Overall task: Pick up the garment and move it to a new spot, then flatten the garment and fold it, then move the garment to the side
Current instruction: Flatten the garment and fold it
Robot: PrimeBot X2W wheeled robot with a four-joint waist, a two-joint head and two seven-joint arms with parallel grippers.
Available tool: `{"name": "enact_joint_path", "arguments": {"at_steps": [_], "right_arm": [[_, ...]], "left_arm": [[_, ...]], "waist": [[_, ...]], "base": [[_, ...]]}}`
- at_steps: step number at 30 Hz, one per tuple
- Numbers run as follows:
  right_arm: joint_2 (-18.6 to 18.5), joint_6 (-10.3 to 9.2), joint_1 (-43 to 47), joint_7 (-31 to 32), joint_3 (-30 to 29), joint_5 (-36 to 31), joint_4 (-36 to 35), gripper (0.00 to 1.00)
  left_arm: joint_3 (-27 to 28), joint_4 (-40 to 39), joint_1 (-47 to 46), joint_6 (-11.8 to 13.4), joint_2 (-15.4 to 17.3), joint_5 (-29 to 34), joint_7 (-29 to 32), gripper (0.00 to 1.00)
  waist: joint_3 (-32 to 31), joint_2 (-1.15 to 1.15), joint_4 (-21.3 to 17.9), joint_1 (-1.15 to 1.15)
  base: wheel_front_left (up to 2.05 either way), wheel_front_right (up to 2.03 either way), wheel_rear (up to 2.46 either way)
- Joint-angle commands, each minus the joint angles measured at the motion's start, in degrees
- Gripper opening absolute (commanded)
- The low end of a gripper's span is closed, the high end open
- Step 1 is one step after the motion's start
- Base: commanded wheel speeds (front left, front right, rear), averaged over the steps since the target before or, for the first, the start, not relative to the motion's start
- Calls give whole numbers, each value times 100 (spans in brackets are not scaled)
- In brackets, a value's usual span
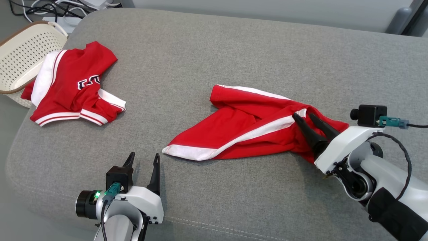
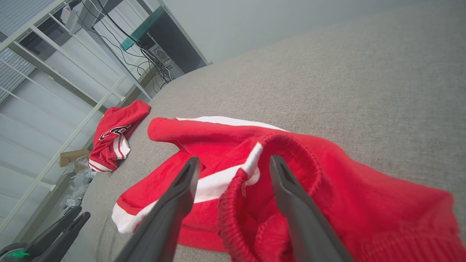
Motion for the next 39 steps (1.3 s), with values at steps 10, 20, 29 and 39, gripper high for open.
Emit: {"name": "enact_joint_path", "arguments": {"at_steps": [10, 20, 29, 39], "right_arm": [[32, 1, -169, 86, 4, 217, 284, 0], [-557, 1, 177, 306, 121, 490, -696, 0], [-981, 1, 630, 397, 292, 620, -1237, 0], [-929, 1, 637, 301, 336, 592, -1219, 0]], "left_arm": [[209, -415, -88, -137, 57, -69, -35, 100], [489, -791, -191, -609, 56, -1500, -35, 100], [299, 225, -353, -1040, 56, -2481, -35, 100], [149, 729, -443, -1187, 56, -2575, -35, 100]], "waist": [[125, 0, 11, 0], [52, 0, -340, 0], [23, 0, -691, 0], [87, 0, -752, 0]], "base": [[0, 0, 0], [0, 0, 0], [0, 0, 0], [0, 0, 0]]}}
